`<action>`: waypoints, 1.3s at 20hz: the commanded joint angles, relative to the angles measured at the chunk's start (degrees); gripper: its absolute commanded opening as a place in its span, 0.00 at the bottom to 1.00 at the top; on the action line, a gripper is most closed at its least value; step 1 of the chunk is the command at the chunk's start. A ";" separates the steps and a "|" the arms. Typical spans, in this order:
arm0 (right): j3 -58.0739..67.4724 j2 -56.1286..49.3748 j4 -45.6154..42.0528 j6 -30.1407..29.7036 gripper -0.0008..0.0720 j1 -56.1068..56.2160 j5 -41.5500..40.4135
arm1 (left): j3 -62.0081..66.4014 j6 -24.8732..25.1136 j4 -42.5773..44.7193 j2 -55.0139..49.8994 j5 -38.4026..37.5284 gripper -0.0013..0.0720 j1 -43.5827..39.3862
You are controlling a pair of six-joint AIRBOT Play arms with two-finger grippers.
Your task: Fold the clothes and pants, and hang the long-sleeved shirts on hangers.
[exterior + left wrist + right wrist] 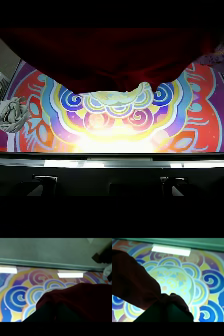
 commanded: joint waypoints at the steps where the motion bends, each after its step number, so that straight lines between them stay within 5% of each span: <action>1: 3.43 9.25 -4.26 3.08 0.05 0.04 -2.36 | 2.86 -5.31 9.92 9.11 -5.16 0.04 0.17; 8: 3.34 9.42 -7.28 16.94 0.05 0.04 -2.45 | 2.21 -12.24 13.94 10.12 -10.14 0.04 0.20; 16: -15.39 -14.84 -6.14 21.05 0.05 0.17 -3.82 | -9.68 -12.22 14.01 -15.15 -9.22 0.04 0.11; 22: -21.29 -41.05 -4.42 19.50 0.05 0.15 14.93 | -12.70 -12.26 8.52 -41.79 -0.98 0.04 0.11; 26: -21.27 -48.52 0.13 20.92 0.07 0.15 22.80 | -12.70 -12.24 4.52 -46.71 1.64 0.04 0.11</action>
